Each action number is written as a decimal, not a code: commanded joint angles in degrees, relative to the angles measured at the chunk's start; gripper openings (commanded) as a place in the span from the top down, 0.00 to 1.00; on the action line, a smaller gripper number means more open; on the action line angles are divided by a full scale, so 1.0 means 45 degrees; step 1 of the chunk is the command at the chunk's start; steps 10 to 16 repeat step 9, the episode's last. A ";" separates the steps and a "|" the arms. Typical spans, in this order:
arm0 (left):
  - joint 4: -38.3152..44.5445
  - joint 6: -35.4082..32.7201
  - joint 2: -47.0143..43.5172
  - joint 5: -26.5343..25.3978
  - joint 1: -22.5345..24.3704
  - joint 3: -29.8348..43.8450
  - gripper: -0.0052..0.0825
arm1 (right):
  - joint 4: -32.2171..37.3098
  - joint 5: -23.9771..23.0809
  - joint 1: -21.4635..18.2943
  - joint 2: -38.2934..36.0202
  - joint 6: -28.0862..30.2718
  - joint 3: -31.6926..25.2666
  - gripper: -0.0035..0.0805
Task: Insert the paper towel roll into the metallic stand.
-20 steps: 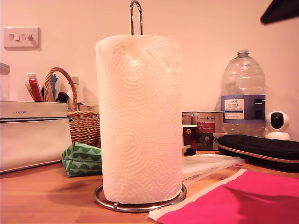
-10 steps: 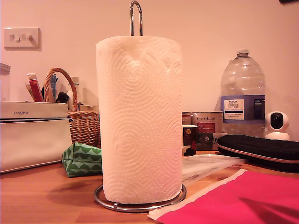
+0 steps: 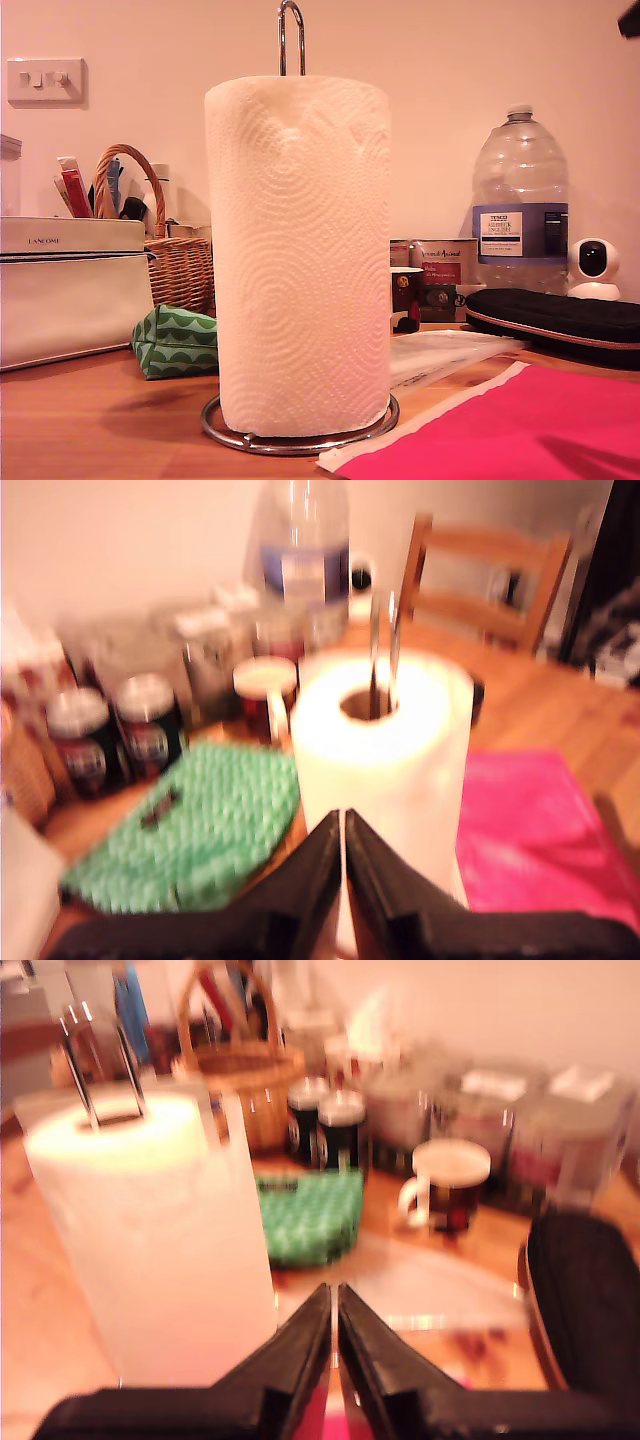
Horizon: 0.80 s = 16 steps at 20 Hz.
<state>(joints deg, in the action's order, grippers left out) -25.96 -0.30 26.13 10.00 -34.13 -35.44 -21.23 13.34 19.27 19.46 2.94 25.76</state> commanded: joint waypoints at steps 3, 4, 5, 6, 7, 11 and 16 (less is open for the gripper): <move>-0.0826 0.0068 0.0092 0.0000 -0.0073 0.0185 0.96 | -0.1054 0.0000 0.0073 0.0029 -0.0019 -0.0034 0.97; -0.1044 0.0068 0.0092 0.0000 -0.0073 0.0185 0.96 | -0.1404 0.0000 0.0073 0.0029 -0.0019 -0.0034 0.97; -0.1258 0.0068 0.0087 0.0000 -0.0073 0.0185 0.96 | -0.1715 0.0000 0.0073 0.0029 -0.0019 -0.0034 0.97; -0.1452 0.0068 0.0087 0.0000 -0.0073 0.0185 0.96 | -0.2001 0.0000 0.0073 0.0029 -0.0019 -0.0034 0.97; -0.1632 0.0068 0.0087 -0.0005 -0.0073 0.0185 0.96 | -0.2283 0.0005 0.0073 0.0029 -0.0019 -0.0034 0.97; -0.1953 0.0068 0.0087 0.0000 -0.0073 0.0185 0.96 | -0.2783 0.0000 0.0073 0.0029 -0.0019 -0.0034 0.97; -0.1953 0.0068 0.0087 0.0000 -0.0073 0.0185 0.96 | -0.2783 0.0000 0.0073 0.0029 -0.0019 -0.0034 0.97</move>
